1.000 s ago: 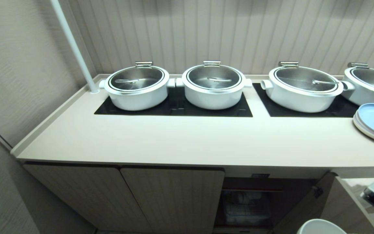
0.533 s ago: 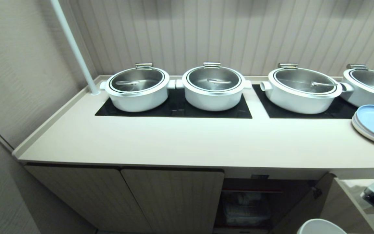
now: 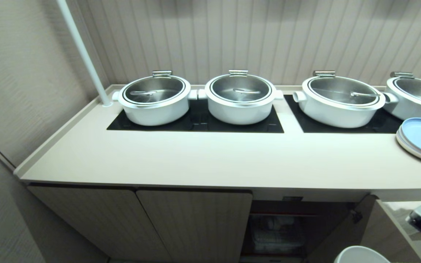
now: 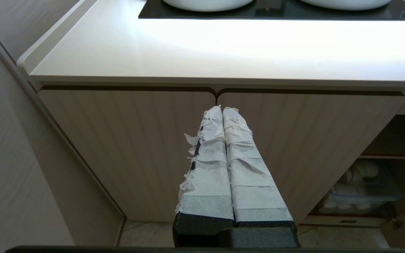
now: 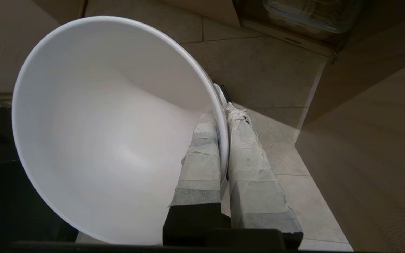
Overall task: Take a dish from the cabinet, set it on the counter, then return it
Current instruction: Place it on the table
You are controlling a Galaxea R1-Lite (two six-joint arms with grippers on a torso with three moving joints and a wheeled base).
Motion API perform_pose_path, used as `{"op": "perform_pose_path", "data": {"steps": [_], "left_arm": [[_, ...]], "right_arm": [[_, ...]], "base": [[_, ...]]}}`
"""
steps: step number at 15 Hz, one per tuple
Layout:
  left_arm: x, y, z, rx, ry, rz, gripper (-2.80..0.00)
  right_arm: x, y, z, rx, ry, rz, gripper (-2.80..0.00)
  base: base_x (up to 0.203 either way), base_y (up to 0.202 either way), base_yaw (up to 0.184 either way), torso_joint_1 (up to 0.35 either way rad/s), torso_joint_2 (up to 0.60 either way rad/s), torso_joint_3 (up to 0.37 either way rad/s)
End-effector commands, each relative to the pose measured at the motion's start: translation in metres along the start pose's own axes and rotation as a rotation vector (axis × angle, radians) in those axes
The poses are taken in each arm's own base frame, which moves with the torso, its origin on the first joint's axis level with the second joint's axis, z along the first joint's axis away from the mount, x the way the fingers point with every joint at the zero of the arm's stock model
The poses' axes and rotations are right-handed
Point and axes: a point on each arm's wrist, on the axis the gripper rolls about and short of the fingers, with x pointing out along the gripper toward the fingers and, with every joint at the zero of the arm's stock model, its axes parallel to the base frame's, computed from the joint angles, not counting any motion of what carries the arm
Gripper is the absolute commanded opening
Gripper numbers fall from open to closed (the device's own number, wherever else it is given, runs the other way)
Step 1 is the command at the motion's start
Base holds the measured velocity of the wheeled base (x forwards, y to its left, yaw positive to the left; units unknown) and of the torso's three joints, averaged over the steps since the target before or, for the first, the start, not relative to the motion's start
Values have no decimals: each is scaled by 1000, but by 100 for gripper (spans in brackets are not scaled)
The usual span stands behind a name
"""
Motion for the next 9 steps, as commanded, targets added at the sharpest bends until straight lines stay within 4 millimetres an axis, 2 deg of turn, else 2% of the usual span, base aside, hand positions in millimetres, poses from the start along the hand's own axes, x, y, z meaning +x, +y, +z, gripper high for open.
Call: {"op": "perform_pose_path", "data": {"steps": [1,9], "left_arm": [[0,0,0,-1,-1,0,-280],[0,0,0,-1,0,0,-280]], "right_arm": [[1,0,1,2,4,1,-280],[-4,-2,19,12,-38,-15,-280]], "base": [[0,0,0,0,0,0],[0,0,0,0,0,0]]}}
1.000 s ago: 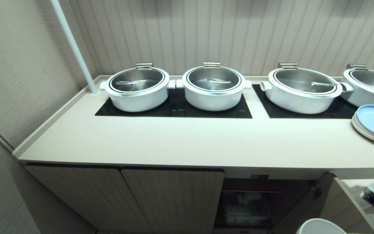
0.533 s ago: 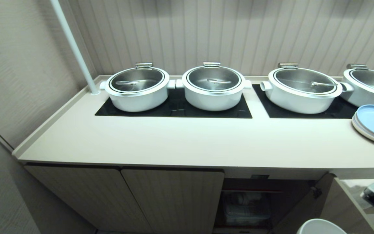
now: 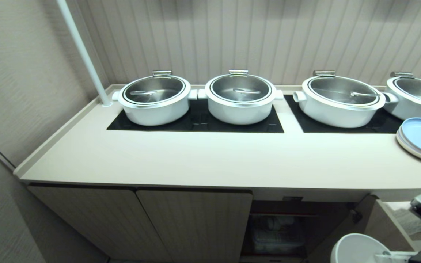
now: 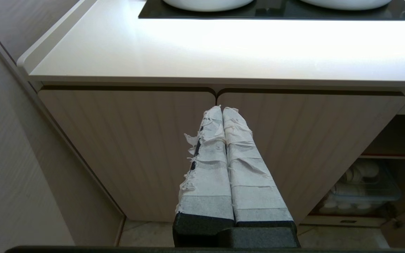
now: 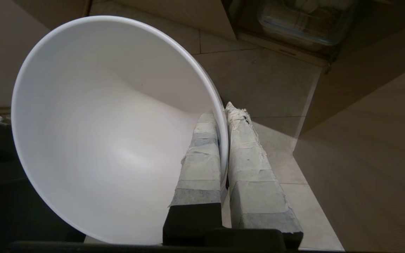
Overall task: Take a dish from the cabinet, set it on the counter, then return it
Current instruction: Place it on the table
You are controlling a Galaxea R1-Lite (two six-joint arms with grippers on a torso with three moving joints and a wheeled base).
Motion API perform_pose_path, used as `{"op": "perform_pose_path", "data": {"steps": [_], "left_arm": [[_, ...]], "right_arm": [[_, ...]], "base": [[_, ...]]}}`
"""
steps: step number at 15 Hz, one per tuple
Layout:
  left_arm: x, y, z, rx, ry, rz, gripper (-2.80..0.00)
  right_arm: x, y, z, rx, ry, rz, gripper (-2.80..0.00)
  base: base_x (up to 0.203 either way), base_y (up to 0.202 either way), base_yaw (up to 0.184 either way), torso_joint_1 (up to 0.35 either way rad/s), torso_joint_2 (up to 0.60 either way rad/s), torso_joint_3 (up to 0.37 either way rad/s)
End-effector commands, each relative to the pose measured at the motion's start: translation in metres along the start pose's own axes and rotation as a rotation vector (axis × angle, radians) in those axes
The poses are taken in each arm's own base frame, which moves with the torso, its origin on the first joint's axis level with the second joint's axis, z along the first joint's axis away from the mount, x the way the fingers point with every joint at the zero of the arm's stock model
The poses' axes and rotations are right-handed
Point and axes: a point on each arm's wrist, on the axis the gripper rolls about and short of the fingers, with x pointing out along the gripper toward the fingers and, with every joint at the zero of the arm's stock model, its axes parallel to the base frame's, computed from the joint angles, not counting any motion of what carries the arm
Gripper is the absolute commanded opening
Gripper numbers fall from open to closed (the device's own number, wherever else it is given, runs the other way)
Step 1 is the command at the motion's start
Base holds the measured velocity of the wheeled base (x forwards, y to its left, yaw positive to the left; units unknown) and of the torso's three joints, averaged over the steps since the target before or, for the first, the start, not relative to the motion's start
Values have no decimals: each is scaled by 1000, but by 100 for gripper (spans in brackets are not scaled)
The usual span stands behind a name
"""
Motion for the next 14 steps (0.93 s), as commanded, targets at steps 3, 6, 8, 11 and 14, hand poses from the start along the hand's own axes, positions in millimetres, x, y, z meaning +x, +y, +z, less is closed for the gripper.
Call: {"op": "perform_pose_path", "data": {"steps": [3,6,8,11,14], "left_arm": [[0,0,0,-1,-1,0,-280],[0,0,0,-1,1,0,-280],[0,0,0,-1,-1,0,-280],[0,0,0,-1,0,0,-280],[0,0,0,-1,1,0,-280]], "right_arm": [[2,-2,11,1,7,-21,-280],[7,-5,30,4,15,-21,-280],[16,-8,42,7,29,-22,-280],[29,-14,66,9,34,-33,-280],[43,-19,86,34,41,-50,-280]], "base": [[0,0,0,0,0,0],[0,0,0,0,0,0],[0,0,0,0,0,0],[0,0,0,0,0,0],[0,0,0,0,0,0]]}}
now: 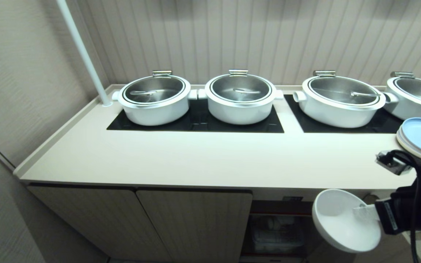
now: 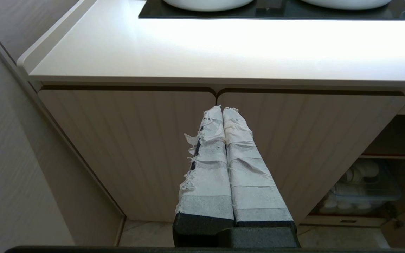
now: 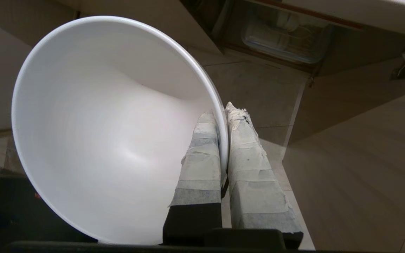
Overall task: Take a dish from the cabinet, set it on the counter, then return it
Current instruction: Place it on the table
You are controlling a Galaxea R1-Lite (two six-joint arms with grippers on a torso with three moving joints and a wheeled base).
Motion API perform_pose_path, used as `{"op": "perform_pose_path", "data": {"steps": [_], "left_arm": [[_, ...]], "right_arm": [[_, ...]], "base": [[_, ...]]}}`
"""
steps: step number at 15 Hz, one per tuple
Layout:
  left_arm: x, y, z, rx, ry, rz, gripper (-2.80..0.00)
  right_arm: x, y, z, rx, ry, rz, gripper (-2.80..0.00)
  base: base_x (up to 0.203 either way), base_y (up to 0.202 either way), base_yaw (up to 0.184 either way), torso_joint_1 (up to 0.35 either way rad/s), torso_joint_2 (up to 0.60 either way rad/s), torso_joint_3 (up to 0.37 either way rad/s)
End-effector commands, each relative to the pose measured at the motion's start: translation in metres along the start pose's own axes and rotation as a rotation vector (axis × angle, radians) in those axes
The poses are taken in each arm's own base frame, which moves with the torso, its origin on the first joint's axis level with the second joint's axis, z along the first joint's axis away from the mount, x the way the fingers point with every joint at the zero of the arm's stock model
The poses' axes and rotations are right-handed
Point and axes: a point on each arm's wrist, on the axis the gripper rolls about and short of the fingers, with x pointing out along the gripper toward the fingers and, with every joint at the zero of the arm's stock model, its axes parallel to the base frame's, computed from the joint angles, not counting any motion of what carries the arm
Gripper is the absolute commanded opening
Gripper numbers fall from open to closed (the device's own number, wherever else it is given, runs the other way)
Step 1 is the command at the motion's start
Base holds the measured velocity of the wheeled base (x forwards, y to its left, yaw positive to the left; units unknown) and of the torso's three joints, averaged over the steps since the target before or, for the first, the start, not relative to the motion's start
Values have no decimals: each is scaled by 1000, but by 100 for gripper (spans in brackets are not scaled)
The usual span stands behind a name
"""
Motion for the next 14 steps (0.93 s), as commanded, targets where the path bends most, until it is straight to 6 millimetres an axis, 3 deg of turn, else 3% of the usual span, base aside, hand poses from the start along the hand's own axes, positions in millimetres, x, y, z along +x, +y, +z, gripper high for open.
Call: {"op": "perform_pose_path", "data": {"steps": [1,7,14], "left_arm": [[0,0,0,-1,0,0,-280],[0,0,0,-1,1,0,-280],[0,0,0,-1,-1,0,-280]], "right_arm": [[18,-5,16,34,28,-9,-280],[53,-17,61,139,17,-64,-280],[87,-27,91,229,26,-114,-280]], "base": [[0,0,0,0,0,0],[0,0,0,0,0,0],[0,0,0,4,0,-1]]}}
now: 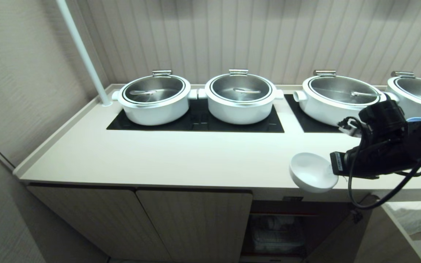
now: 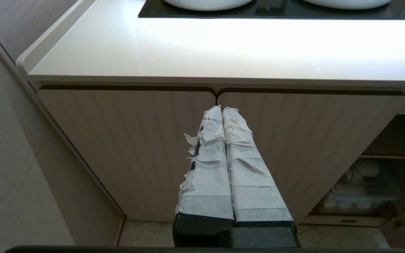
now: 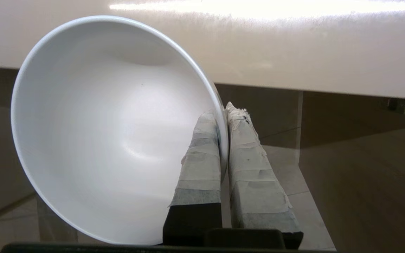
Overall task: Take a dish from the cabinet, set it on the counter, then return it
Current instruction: Place it on the table
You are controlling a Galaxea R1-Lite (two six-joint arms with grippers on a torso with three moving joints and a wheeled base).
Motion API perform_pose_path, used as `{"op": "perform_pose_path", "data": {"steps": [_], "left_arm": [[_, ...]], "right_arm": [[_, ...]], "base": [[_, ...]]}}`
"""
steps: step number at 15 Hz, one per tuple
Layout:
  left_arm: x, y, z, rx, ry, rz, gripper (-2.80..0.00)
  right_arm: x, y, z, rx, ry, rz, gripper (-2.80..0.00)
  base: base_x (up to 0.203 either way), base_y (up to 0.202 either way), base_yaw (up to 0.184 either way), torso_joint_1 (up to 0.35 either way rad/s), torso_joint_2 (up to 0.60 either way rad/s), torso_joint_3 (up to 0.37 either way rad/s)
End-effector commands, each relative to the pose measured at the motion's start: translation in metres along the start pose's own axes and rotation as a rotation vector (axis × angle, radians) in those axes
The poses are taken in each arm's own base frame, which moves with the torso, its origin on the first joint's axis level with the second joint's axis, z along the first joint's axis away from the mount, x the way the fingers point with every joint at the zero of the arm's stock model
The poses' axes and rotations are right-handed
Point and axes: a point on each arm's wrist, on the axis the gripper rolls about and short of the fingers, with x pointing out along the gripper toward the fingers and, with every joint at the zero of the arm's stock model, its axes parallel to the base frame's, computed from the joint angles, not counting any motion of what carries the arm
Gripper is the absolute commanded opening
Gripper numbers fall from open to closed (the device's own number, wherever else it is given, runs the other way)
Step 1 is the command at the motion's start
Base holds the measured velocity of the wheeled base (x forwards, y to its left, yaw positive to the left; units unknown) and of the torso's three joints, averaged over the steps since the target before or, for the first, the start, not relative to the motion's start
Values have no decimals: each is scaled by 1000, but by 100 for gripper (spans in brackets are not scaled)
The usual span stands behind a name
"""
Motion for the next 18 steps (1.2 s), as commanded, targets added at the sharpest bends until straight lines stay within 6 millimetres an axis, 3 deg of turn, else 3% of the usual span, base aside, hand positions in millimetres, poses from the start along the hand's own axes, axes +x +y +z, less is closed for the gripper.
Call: {"op": "perform_pose_path", "data": {"steps": [1,9,18], "left_arm": [[0,0,0,0,0,0,-280],[0,0,0,0,1,0,-280],[0,0,0,0,-1,0,-280]], "right_arm": [[19,-1,8,25,13,-30,-280],[54,-1,44,152,38,-76,-280],[81,-8,63,201,20,-145,-280]], "base": [[0,0,0,0,0,0],[0,0,0,0,0,0],[0,0,0,0,0,0]]}}
